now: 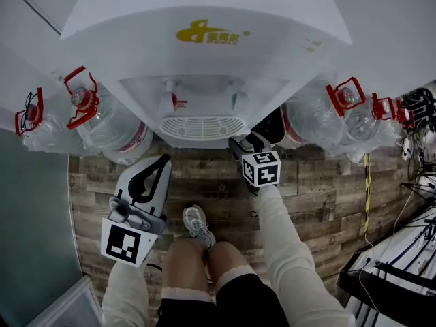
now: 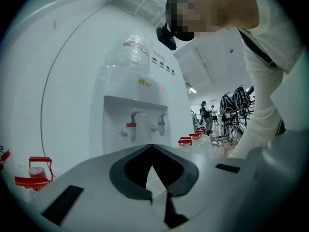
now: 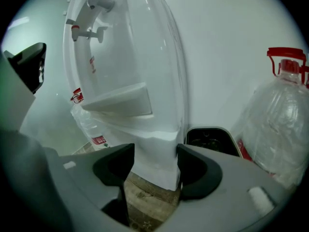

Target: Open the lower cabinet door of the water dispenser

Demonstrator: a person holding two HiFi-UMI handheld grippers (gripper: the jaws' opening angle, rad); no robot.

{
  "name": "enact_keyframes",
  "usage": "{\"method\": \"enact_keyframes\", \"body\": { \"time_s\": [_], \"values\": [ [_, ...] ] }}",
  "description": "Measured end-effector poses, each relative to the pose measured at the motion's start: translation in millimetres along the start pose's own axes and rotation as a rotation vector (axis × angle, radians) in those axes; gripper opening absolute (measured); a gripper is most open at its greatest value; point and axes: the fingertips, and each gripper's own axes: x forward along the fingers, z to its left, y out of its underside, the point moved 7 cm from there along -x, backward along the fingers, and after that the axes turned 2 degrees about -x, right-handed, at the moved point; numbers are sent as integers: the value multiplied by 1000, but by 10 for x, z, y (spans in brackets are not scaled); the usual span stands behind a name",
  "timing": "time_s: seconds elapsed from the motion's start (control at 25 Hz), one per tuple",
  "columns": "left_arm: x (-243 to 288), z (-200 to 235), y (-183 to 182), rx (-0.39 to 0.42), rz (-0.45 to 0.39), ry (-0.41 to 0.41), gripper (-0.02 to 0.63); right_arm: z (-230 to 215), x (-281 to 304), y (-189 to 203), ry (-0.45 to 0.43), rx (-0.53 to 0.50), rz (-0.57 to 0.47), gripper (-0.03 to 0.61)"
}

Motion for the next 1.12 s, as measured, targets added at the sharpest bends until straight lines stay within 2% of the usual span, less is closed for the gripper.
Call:
{"method": "enact_keyframes", "body": {
  "time_s": [0.4,0.8,1.12],
  "values": [
    [-29,-105,-197,1,-3,11,2,269,-367,295,-44,-2,27,278],
    [-117,-170,-325,0,-4,14,2,666,-697,593,-89,42,24,278],
    [-198,-225,-420,2,1,22,2,807,-814,633,-99,23,44,278]
  ]
}}
